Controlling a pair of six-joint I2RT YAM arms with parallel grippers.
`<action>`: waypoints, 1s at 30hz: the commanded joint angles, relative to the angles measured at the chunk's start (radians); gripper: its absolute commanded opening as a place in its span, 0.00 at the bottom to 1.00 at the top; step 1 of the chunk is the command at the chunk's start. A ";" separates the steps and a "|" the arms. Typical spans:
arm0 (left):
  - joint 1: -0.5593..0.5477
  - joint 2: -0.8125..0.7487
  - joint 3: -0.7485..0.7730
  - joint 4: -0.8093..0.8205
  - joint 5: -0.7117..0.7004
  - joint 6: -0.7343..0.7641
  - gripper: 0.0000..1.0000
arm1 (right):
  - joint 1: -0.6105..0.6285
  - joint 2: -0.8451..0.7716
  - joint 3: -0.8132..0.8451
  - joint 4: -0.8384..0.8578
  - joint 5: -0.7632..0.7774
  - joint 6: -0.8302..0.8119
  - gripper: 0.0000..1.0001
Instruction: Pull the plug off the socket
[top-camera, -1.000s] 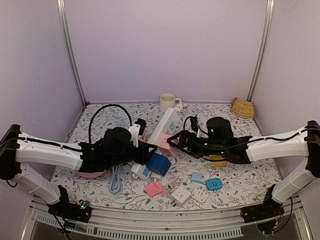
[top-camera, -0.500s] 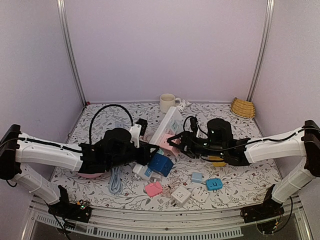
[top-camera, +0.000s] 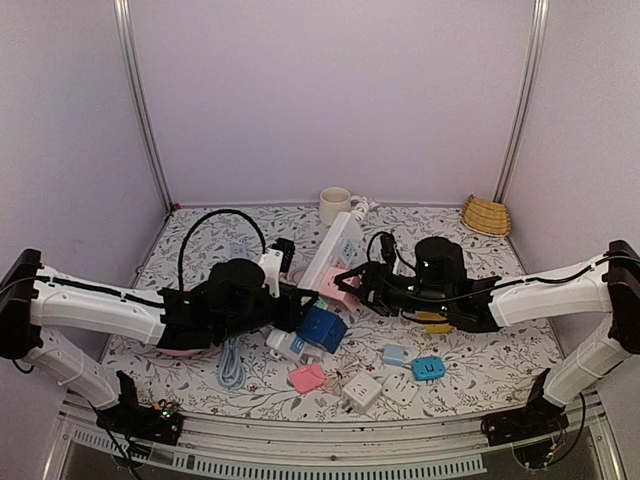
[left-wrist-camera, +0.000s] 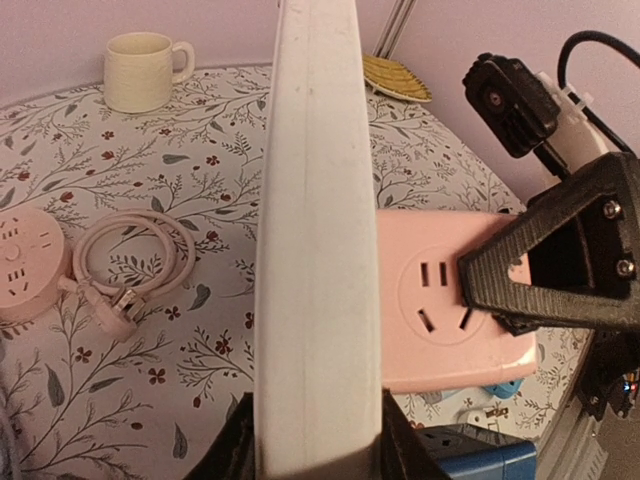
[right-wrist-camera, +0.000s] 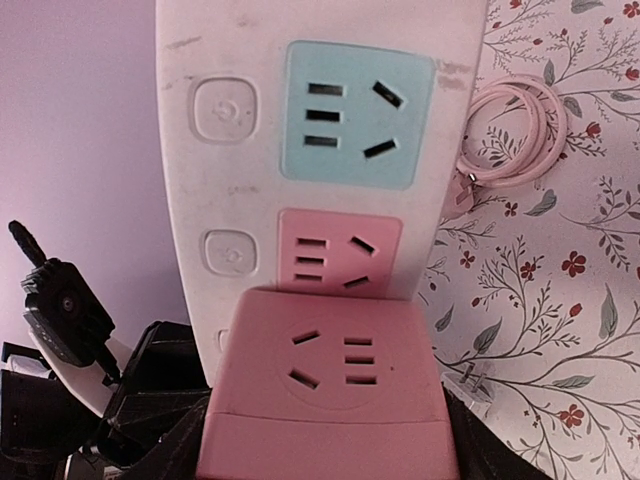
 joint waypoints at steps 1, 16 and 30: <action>0.003 -0.036 0.053 0.056 -0.144 -0.019 0.00 | 0.009 -0.035 -0.018 0.023 -0.015 -0.025 0.14; 0.059 -0.031 0.045 -0.016 -0.169 -0.036 0.00 | 0.009 -0.097 -0.031 -0.017 0.004 -0.049 0.09; 0.110 0.001 0.049 -0.073 -0.151 -0.053 0.00 | 0.008 -0.122 -0.014 -0.061 0.011 -0.074 0.09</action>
